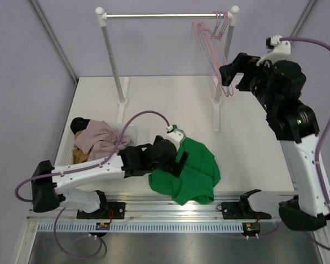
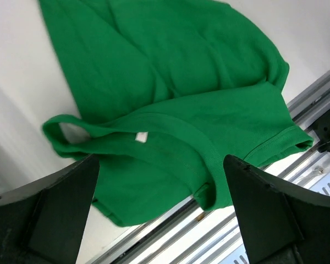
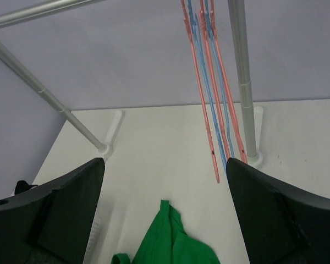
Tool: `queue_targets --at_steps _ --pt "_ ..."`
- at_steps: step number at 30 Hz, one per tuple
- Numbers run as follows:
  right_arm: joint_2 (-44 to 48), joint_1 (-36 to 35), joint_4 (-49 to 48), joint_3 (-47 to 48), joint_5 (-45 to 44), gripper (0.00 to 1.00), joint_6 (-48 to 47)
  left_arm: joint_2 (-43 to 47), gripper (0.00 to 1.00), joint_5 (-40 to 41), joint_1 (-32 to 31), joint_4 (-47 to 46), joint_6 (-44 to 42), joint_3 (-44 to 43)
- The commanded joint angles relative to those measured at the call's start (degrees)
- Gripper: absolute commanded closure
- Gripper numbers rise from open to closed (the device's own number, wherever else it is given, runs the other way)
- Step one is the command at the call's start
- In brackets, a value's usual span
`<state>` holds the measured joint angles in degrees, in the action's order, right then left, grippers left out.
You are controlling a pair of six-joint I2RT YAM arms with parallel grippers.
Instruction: Remove the tank top from the hanger
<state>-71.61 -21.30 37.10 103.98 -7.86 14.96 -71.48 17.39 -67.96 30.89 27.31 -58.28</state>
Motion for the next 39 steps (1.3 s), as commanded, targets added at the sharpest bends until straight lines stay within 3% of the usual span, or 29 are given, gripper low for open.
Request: queue_targets --at_steps 1,9,15,17,18,20,22,28,32,39 --pt "8.6 0.2 1.8 -6.4 2.9 0.00 -2.6 -8.9 0.01 -0.2 -2.5 -3.4 0.4 -6.7" --pt "23.1 0.3 3.4 -19.0 10.0 0.00 -1.3 -27.0 0.01 -2.8 -4.9 -4.2 -0.4 -13.7" --pt "26.8 0.2 4.6 -21.3 14.9 0.01 -1.2 -36.9 0.01 -2.1 -4.9 -3.6 0.9 -15.5" --pt "27.5 0.2 5.0 -21.1 15.3 0.01 -1.3 -37.9 0.06 -3.3 -5.0 -3.7 1.3 -14.8" --pt "27.8 0.2 5.1 -21.0 15.4 0.00 -1.3 -38.2 0.12 -3.8 -5.0 -4.3 1.3 -14.6" --pt "28.9 0.2 4.7 -21.2 15.4 0.00 -1.3 -37.9 0.67 -3.9 -4.9 -4.6 1.7 -13.6" --pt "29.5 0.2 4.2 -21.5 15.4 0.01 -1.2 -35.8 1.00 -2.0 -5.0 -3.1 2.1 -13.6" --pt "30.7 0.2 3.4 -21.5 15.3 0.00 -1.0 -27.1 1.00 9.5 -4.5 5.5 1.3 -16.2" --pt "31.4 0.3 3.2 -22.2 15.2 0.00 -1.0 -18.4 1.00 19.8 -3.6 13.1 0.4 -22.1" --pt "31.8 0.2 1.9 -23.6 15.2 0.00 -0.6 -10.9 1.00 28.8 2.4 27.7 -0.7 -33.5"
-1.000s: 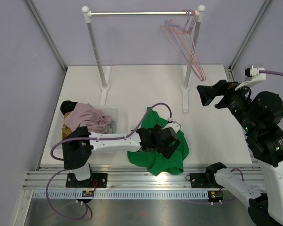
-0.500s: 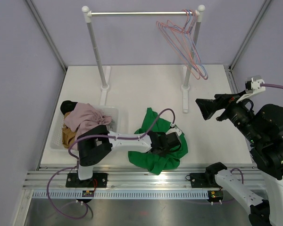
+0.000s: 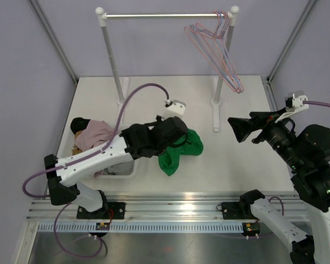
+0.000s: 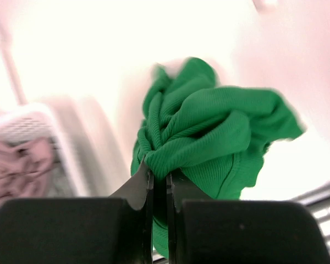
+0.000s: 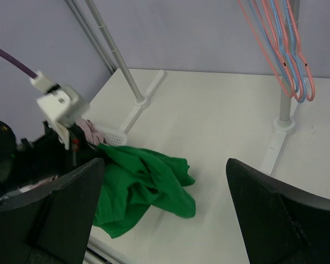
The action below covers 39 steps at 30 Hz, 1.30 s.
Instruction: Remove the tank top from the hanger
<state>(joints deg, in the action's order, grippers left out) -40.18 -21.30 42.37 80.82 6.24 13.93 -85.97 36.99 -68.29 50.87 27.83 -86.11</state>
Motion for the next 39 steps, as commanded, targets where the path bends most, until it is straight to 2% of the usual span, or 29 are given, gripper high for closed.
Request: queue_targets --at_steps 1,8,16,24,27,30,35,39 --pt "0.4 0.2 -3.5 -0.5 1.1 0.01 0.6 4.4 1.00 9.2 4.6 8.4 -1.6 -6.8" --pt "-0.1 0.3 -4.8 -0.7 1.8 0.01 0.8 10.7 1.00 8.3 13.3 13.0 -5.2 -11.4" --pt "-1.0 0.2 -6.1 -1.1 2.5 0.01 1.2 19.3 1.00 6.6 21.7 16.8 -4.6 -6.8" --pt "-1.5 0.3 -7.3 -1.5 4.2 0.00 2.1 25.2 1.00 8.3 23.6 22.2 -1.2 -0.6" --pt "-1.4 0.2 -7.2 -1.5 4.1 0.01 2.1 28.0 1.00 5.5 23.6 23.3 -0.1 0.6" --pt "-1.7 0.2 -7.7 -1.4 4.5 0.01 2.3 30.8 1.00 2.9 23.6 20.7 -2.5 2.7" --pt "-2.1 0.3 -9.0 -2.3 5.8 0.00 3.2 27.9 1.00 6.8 24.7 20.4 -3.5 7.3" --pt "-3.1 0.2 -9.5 -2.6 6.9 0.01 3.6 20.4 1.00 8.6 32.3 15.8 -6.8 13.1"
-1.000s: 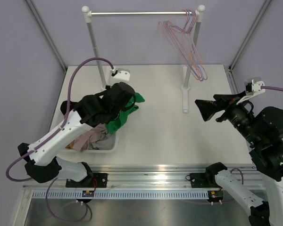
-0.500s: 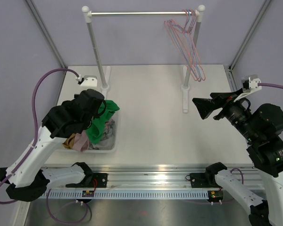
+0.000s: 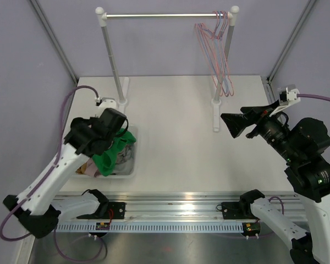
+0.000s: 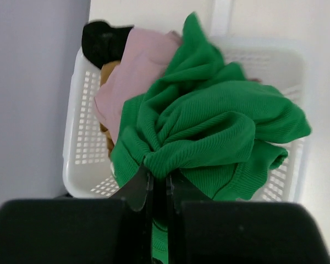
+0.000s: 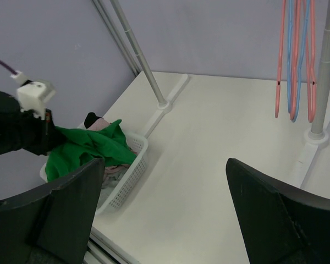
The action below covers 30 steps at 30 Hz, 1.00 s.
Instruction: Remove the tank top from the hanger
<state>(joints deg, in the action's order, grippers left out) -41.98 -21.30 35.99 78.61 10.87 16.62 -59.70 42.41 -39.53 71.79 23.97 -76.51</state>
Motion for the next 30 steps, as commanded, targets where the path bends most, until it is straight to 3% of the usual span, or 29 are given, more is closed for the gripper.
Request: queue_targets --at_steps 1,4,5,8,13,16,19,22,24,27,29,30 --pt "-1.6 0.2 -3.4 -0.5 2.4 0.00 1.0 -7.3 1.00 0.1 6.4 -5.3 -2.7 3.2" --pt "-1.9 0.2 -3.4 -0.5 3.1 0.01 0.9 -13.4 1.00 -2.1 13.0 -5.1 -2.0 3.9" --pt "-1.9 0.2 -3.3 -0.6 3.3 0.00 0.4 -14.7 1.00 -6.2 13.9 -6.4 -2.4 4.8" --pt "-1.9 0.3 -3.1 -1.0 3.2 0.00 -0.6 -19.1 1.00 -17.0 14.2 -10.8 -4.7 8.6" --pt "-1.9 0.3 -4.0 -2.7 3.5 0.01 -0.9 -33.8 1.00 -22.6 14.2 -13.4 -3.7 13.2" --pt "-1.9 0.2 -4.6 -4.0 4.2 0.01 -0.9 -36.7 0.99 -25.1 14.1 -15.6 -3.8 15.2" --pt "-2.1 0.2 -5.1 -5.0 4.3 0.00 -0.9 -33.0 0.94 -24.9 14.2 -15.4 -3.0 14.3" --pt "-2.2 0.3 -5.1 -5.1 4.8 0.00 -0.8 -27.9 0.82 -25.4 14.7 -15.5 -2.1 11.3" --pt "-2.2 0.3 -4.6 -4.8 4.7 0.01 -0.9 -23.3 0.66 -25.5 15.0 -15.4 -1.7 8.6" --pt "-1.9 0.3 -3.5 -4.0 4.1 0.00 -1.3 -17.8 0.49 -26.1 15.0 -16.1 -0.5 5.4" --pt "-1.5 0.2 -2.5 -3.5 3.4 0.01 -1.9 -15.9 0.44 -25.4 15.0 -16.0 0.3 4.0" --pt "-1.4 0.2 -1.4 -2.9 2.3 0.01 -1.9 -14.0 0.35 -25.1 15.0 -15.7 0.5 2.7"
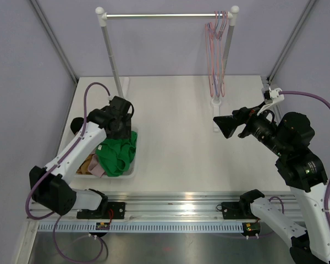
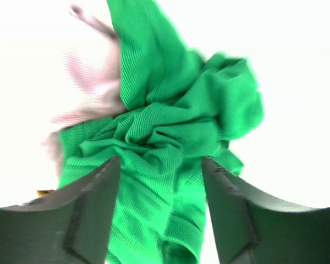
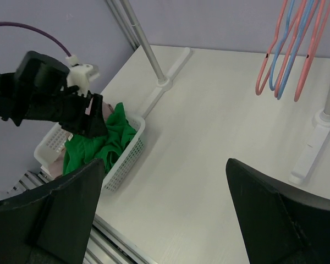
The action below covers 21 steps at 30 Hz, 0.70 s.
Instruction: Remove the tank top from the hanger
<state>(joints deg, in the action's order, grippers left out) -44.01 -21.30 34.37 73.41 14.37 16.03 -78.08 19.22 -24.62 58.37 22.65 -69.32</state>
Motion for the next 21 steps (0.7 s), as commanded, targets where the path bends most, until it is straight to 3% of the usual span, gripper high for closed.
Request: queue_targets --at_steps 1,2,3,12,21 --pt "0.6 0.2 0.9 2.6 -1.9 0.00 -1.4 5.3 0.30 -1.0 0.1 -1.8 2.2 -5.2" --pt "0.5 0.2 1.8 3.0 -3.7 0.01 -1.4 6.5 0.24 -0.5 0.1 -1.8 2.2 -5.6" --pt "0.5 0.2 3.7 3.6 -4.9 0.01 -1.5 9.3 0.01 -0.2 0.1 -2.1 2.1 -5.7" --pt "0.0 0.2 18.9 7.5 -18.7 0.01 -2.3 31.4 0.01 4.2 -0.2 -9.2 -4.3 -2.4" --pt "-1.0 0.2 27.5 5.1 -32.7 0.00 -3.8 38.1 0.01 22.2 -0.2 5.9 -2.0 -7.0"
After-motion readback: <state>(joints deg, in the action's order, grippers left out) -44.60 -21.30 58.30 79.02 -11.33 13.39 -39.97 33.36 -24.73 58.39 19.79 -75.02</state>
